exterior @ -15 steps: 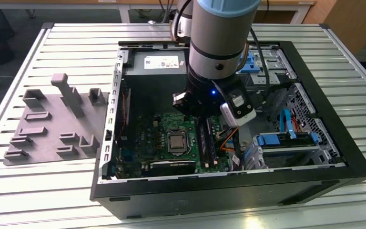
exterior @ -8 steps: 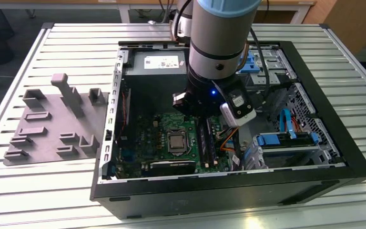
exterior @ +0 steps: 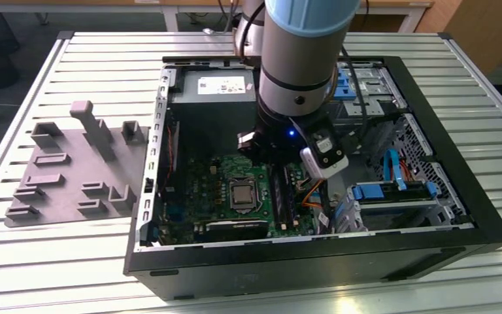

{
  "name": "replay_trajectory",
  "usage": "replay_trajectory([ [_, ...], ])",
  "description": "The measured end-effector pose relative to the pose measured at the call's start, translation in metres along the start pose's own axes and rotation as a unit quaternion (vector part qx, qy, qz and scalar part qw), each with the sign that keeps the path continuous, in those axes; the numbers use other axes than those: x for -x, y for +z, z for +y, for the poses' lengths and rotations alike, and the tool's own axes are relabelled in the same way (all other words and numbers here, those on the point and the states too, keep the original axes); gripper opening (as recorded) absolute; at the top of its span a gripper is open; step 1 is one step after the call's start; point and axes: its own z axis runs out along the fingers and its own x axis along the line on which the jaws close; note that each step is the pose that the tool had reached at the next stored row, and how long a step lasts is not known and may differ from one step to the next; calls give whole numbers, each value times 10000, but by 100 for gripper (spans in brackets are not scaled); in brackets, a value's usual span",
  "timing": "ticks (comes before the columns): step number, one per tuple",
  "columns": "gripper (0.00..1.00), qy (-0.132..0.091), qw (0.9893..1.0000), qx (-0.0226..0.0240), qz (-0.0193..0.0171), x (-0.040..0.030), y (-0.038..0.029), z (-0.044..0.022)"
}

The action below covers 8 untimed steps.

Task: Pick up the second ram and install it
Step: 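Insert the second ram into the second slot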

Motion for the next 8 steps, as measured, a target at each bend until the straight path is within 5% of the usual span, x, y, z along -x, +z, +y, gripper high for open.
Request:
replay_trajectory([
  [8,14,0,10000,0,1,22,38,-1],
])
